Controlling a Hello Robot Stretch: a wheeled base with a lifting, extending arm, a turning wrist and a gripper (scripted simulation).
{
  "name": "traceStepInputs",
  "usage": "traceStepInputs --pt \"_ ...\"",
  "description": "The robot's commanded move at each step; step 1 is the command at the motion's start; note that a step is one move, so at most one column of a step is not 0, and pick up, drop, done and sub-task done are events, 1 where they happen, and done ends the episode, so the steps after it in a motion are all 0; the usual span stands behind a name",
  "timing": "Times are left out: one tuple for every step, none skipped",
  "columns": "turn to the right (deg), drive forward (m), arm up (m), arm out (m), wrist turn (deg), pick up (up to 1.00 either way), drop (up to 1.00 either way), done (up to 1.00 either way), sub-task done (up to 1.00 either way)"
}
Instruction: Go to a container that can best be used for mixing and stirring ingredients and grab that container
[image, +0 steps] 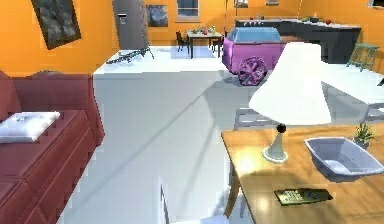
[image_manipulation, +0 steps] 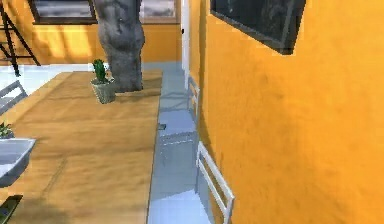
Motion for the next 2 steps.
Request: traceStepInputs --pt "-45.0 0.0 0.0 0.0 0.0 0.0 0.0 0.0 0.0" --pt "33.0 0.0 0.0 0.0 0.0 0.0 0.0 0.0 0.0"
